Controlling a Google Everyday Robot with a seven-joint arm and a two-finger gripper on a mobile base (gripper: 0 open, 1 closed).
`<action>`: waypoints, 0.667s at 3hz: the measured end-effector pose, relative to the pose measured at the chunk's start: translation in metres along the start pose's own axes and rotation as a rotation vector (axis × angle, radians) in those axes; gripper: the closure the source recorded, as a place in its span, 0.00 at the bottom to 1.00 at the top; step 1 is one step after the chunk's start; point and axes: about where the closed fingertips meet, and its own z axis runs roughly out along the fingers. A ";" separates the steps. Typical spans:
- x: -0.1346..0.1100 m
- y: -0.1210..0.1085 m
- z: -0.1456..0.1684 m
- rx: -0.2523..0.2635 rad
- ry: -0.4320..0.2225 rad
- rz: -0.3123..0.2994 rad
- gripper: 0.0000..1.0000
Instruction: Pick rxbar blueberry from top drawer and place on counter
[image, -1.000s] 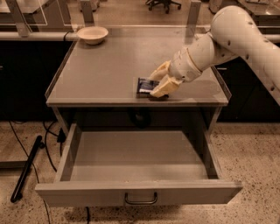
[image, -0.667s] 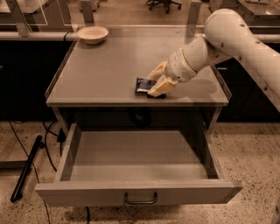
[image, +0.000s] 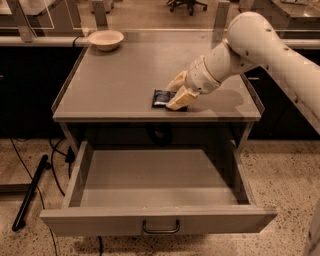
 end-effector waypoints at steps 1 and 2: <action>0.000 0.000 0.000 0.000 0.000 0.000 0.51; -0.008 0.000 -0.002 -0.011 -0.004 0.011 0.28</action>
Offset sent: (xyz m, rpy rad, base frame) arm -0.0037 0.0065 0.0200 0.0107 0.0309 -0.0079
